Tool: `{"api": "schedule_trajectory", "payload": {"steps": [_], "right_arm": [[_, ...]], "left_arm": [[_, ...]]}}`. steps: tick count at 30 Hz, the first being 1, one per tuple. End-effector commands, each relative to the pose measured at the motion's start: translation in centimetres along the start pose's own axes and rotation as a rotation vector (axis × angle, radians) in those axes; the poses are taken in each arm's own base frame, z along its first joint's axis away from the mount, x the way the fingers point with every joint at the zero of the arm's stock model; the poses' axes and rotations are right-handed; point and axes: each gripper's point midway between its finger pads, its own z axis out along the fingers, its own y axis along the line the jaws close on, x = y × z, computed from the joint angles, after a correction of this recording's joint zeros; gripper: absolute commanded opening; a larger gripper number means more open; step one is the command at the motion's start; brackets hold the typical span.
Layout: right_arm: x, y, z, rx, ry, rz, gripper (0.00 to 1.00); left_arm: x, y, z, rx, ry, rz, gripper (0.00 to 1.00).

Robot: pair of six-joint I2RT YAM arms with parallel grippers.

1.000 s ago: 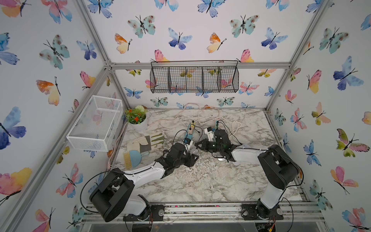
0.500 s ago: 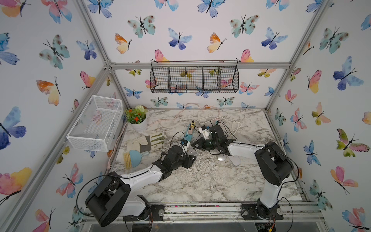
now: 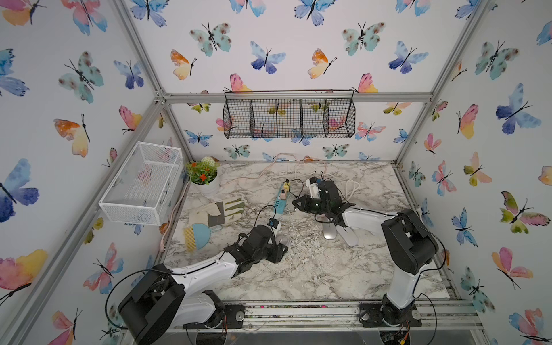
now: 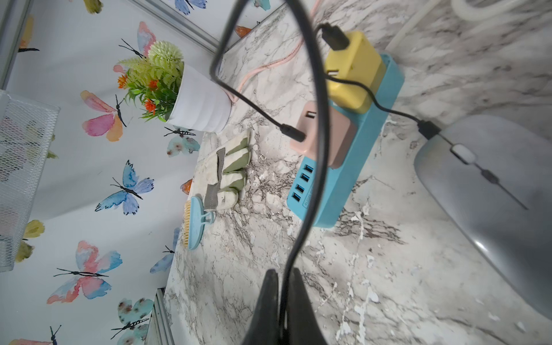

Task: Unplug the wireless mouse
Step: Place the mouse at the center of the board.

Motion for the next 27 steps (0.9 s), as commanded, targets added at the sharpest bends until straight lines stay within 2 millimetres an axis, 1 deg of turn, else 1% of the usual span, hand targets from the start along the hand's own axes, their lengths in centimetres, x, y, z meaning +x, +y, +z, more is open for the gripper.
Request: {"api": "schedule_trajectory", "payload": {"steps": [1,3,7,10,13,18,20,21,23,26,27], "right_arm": [[1.4,-0.5,0.1,0.017,0.045,-0.048,0.01],[2.4,-0.9,-0.2,0.023,0.068,-0.063,0.01],[3.9,-0.9,-0.7,0.025,0.112,-0.101,0.01],[4.7,-0.9,-1.1,0.038,0.139,-0.137,0.01],[5.2,-1.0,-1.5,0.065,0.156,-0.165,0.01],[5.9,-1.7,-2.1,0.118,0.172,-0.181,0.01],[6.2,-2.0,-2.3,0.129,0.175,-0.178,0.01],[6.3,-2.2,-2.3,0.134,0.177,-0.176,0.01],[6.5,-2.3,-2.2,0.137,0.186,-0.174,0.01],[6.6,-2.4,-2.2,0.14,0.187,-0.174,0.01],[6.6,-2.5,-2.1,0.144,0.186,-0.173,0.01]], "left_arm": [[-0.1,4.4,-0.9,-0.218,0.031,-0.115,0.0],[0.5,6.3,-1.0,-0.284,0.079,-0.183,0.0],[2.3,10.1,-1.7,-0.38,0.156,-0.316,0.0],[3.6,12.3,-2.1,-0.411,0.193,-0.401,0.0],[4.8,13.6,-2.5,-0.453,0.228,-0.453,0.0],[6.9,14.6,-2.4,-0.522,0.281,-0.515,0.0],[7.6,14.7,-2.1,-0.528,0.294,-0.532,0.0],[7.8,14.8,-2.1,-0.529,0.296,-0.538,0.02],[8.0,14.9,-2.1,-0.535,0.293,-0.541,0.15],[7.7,15.2,-2.6,-0.561,0.275,-0.54,0.32],[7.6,15.3,-2.8,-0.567,0.266,-0.539,0.4]]}}
